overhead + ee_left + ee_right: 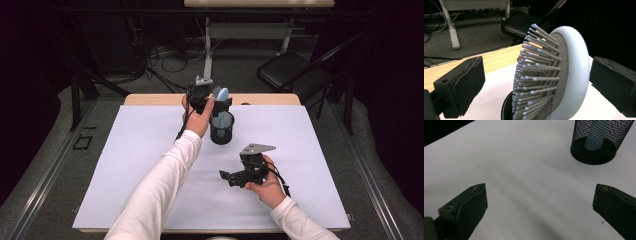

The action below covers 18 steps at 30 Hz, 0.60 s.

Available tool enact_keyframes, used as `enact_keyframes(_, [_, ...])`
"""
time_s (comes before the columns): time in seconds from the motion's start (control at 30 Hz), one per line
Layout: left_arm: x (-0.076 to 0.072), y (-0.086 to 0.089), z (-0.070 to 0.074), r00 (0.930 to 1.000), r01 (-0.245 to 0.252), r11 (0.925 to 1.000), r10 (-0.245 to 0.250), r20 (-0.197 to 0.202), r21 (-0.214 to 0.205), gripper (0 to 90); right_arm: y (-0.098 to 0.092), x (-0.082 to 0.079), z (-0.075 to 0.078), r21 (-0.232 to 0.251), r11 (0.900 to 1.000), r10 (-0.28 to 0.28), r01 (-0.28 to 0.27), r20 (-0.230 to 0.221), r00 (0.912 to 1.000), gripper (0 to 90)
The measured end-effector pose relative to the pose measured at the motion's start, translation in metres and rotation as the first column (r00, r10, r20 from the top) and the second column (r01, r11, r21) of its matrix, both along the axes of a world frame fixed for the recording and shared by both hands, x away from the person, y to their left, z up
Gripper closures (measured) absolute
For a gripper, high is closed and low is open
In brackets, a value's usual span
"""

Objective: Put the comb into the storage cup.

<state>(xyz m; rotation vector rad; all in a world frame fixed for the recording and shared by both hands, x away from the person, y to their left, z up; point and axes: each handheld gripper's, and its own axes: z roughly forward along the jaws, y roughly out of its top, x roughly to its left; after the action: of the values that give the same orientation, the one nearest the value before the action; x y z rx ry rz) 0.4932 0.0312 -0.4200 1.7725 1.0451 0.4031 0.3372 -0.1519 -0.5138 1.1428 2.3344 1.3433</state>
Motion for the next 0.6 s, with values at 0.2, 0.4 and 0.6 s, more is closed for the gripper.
enact_keyframes(0.2, [-0.001, 0.001, 0.003, 0.9999, 0.013, 0.9999, -0.013, 0.001, 0.008, 0.6, 0.0, 0.0, -0.001, -0.001, 1.0, 0.0, 0.0, -0.004, 1.0, 0.0])
enact_keyframes(0.4, [-0.005, 0.004, 0.009, 0.9993, 0.035, 0.9991, -0.035, 0.01, 0.023, 0.6, -0.001, 0.001, -0.001, 0.0, 1.0, -0.001, 0.001, -0.01, 1.0, 0.0])
enact_keyframes(0.6, [-0.008, 0.012, 0.016, 0.9991, 0.041, 0.9987, -0.041, 0.009, 0.03, 0.6, 0.0, 0.0, -0.001, -0.002, 1.0, 0.001, -0.001, -0.004, 1.0, 0.0])
